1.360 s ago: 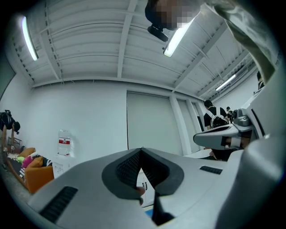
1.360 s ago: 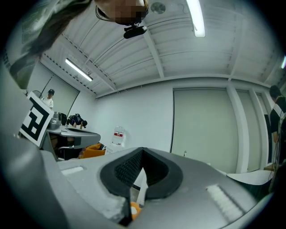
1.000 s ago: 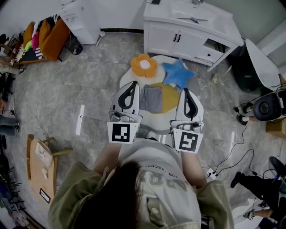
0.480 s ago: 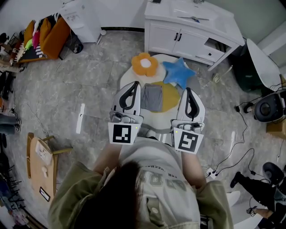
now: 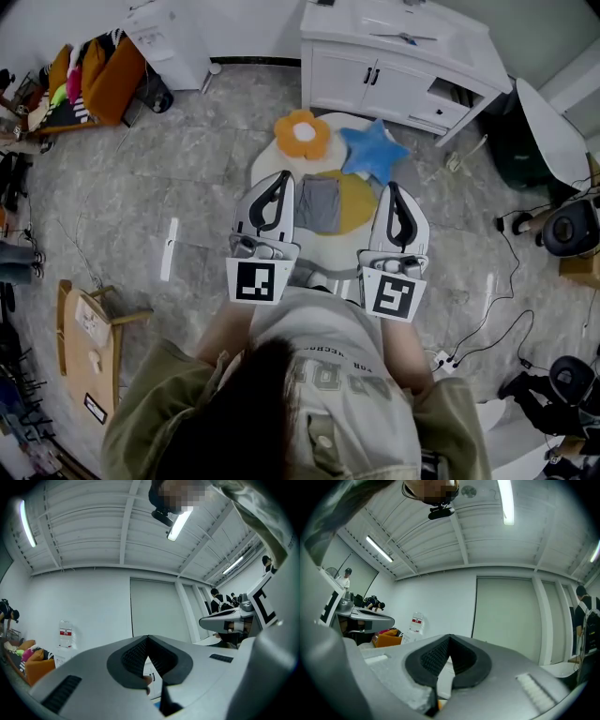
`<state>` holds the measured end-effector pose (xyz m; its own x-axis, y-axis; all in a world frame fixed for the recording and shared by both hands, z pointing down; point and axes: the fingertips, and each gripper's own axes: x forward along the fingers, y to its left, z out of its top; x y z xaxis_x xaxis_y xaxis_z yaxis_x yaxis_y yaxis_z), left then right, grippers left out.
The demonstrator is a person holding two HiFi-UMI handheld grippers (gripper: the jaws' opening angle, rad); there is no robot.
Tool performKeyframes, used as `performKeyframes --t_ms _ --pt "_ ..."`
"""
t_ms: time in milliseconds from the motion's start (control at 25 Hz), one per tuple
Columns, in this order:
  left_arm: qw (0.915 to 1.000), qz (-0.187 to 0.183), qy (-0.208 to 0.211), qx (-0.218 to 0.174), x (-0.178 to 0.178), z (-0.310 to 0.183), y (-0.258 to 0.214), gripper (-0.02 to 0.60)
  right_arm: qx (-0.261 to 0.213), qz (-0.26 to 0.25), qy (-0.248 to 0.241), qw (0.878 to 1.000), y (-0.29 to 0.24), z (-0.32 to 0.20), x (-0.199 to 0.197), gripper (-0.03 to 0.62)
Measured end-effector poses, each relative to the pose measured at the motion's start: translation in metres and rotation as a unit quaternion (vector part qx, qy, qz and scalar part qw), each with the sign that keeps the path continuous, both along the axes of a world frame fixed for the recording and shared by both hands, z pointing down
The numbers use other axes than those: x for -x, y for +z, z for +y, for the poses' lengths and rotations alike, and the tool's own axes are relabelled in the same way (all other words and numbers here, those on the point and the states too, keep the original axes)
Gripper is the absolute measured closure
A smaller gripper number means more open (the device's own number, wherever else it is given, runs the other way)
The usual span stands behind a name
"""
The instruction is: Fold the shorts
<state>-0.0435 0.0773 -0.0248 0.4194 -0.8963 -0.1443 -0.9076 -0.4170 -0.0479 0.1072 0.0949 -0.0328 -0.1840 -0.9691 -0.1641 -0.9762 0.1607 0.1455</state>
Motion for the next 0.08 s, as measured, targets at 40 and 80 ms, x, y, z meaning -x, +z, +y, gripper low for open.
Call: performKeyframes --t_ms 40,80 --pt "1.0 -0.001 0.0 0.0 -0.0001 0.0 0.0007 0.572 -0.002 -0.007 0.0 1.0 -0.0015 -0.0003 0.001 0.595" --pt "1.0 -0.003 0.001 0.0 -0.0001 -0.0001 0.0015 0.572 -0.004 -0.014 0.0 1.0 -0.0031 -0.0007 0.0021 0.595"
